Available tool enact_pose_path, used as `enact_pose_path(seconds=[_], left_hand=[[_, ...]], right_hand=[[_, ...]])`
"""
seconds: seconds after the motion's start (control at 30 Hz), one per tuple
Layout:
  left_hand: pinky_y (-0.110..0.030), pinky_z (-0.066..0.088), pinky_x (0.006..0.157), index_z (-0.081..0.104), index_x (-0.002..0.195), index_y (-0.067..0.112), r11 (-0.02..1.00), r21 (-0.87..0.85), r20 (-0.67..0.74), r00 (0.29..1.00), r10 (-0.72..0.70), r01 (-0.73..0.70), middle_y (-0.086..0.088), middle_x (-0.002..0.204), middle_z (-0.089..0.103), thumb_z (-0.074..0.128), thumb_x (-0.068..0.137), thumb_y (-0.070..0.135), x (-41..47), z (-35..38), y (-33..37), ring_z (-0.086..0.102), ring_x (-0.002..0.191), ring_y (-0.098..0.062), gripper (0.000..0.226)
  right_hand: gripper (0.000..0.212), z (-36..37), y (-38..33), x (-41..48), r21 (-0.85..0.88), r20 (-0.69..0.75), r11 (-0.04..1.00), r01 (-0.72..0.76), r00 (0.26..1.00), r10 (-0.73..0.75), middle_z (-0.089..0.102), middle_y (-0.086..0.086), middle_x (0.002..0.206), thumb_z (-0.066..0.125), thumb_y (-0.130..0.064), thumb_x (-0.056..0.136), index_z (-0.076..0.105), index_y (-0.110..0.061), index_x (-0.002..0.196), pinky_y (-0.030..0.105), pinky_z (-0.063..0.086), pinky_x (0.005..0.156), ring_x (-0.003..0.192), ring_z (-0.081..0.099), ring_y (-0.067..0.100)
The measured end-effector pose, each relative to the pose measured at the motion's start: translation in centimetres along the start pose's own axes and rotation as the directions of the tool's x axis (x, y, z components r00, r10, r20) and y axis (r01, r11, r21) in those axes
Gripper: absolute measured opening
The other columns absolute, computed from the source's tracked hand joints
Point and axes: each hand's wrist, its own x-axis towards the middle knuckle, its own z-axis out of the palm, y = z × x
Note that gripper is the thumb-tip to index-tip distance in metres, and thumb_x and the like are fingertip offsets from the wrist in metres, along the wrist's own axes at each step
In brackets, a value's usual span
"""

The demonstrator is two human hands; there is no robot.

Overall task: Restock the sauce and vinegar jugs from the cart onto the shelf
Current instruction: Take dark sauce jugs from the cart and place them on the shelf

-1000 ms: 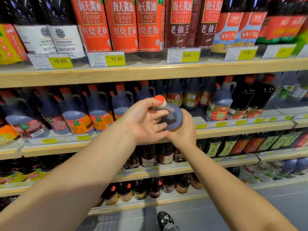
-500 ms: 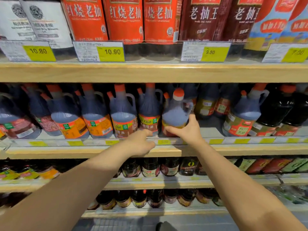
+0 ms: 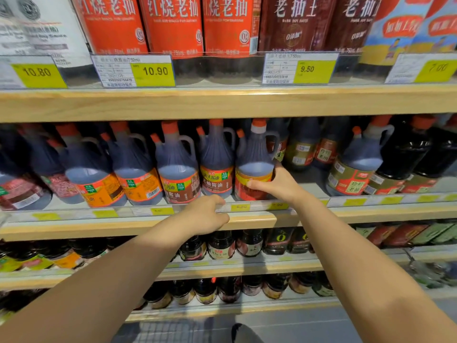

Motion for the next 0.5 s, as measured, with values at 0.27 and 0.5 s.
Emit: enact_pose_path(seconds=[0.27, 0.5], left_hand=[[-0.025, 0.041, 0.089, 0.054, 0.125, 0.025, 0.97, -0.235, -0.025, 0.997, -0.067, 0.059, -0.001, 0.131, 0.053, 0.06, 0.084, 0.035, -3.9, 0.2, -1.1, 0.053, 0.114, -0.019, 0.042], [-0.025, 0.044, 0.077, 0.061, 0.109, 0.023, 0.925, -0.35, -0.023, 0.986, -0.165, 0.146, 0.006, 0.099, 0.058, 0.059, 0.086, 0.033, -16.3, 0.2, -8.3, 0.056, 0.092, -0.013, 0.026]], right_hand=[[0.033, 4.5, -0.3, -8.1, -0.238, -0.468, 0.969, 0.061, 0.867, -0.169, 0.05, -0.007, 0.092, 0.072, -0.035, 0.076, 0.05, -0.023, 0.097, 0.016, 0.037, 0.069, 0.086, 0.05, 0.007], [0.032, 15.9, -4.3, -16.7, -0.184, -0.113, 0.981, 0.062, 0.99, -0.084, 0.049, -0.01, 0.055, 0.064, -0.045, 0.079, 0.048, -0.028, 0.058, 0.028, 0.045, 0.055, 0.049, 0.049, 0.005]])
